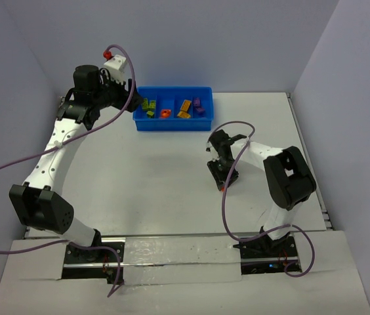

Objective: Sort the legos into containers by color

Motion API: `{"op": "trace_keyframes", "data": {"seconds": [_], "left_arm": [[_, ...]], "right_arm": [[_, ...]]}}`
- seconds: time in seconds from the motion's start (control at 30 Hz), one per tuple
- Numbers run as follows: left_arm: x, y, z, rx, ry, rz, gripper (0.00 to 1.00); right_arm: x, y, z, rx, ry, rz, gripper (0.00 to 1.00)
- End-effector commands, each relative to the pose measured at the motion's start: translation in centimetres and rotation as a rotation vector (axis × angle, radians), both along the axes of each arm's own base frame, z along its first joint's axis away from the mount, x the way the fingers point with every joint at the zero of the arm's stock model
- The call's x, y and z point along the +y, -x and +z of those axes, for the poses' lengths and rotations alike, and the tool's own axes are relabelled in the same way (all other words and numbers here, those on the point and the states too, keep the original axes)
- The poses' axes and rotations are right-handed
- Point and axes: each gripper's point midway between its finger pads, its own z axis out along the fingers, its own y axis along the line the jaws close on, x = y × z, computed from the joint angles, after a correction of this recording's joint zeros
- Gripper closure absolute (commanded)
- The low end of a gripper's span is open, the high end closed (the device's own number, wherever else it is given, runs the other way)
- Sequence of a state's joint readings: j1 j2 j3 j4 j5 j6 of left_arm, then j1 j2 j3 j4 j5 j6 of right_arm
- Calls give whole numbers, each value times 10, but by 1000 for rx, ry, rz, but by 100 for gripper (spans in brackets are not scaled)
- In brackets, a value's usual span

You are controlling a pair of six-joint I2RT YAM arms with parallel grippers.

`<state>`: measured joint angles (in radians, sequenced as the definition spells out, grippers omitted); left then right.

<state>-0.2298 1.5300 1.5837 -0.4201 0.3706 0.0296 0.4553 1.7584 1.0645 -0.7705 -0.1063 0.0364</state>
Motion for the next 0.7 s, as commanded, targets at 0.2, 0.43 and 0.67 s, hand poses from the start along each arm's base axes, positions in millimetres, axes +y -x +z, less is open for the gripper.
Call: {"op": "trace_keyframes", "data": {"seconds": [0.2,0.43,0.67], "left_arm": [[0,-4,14,-54,12,4,25],[-1,-6,14,-50,17,4,25],[2,-4,13,-43,15,10,24]], "right_arm": [[9,11,-2,39,-51,-4,61],[10,10,0,32,-60,-1,76],[34,-22,40,-87,-165,43,100]]}}
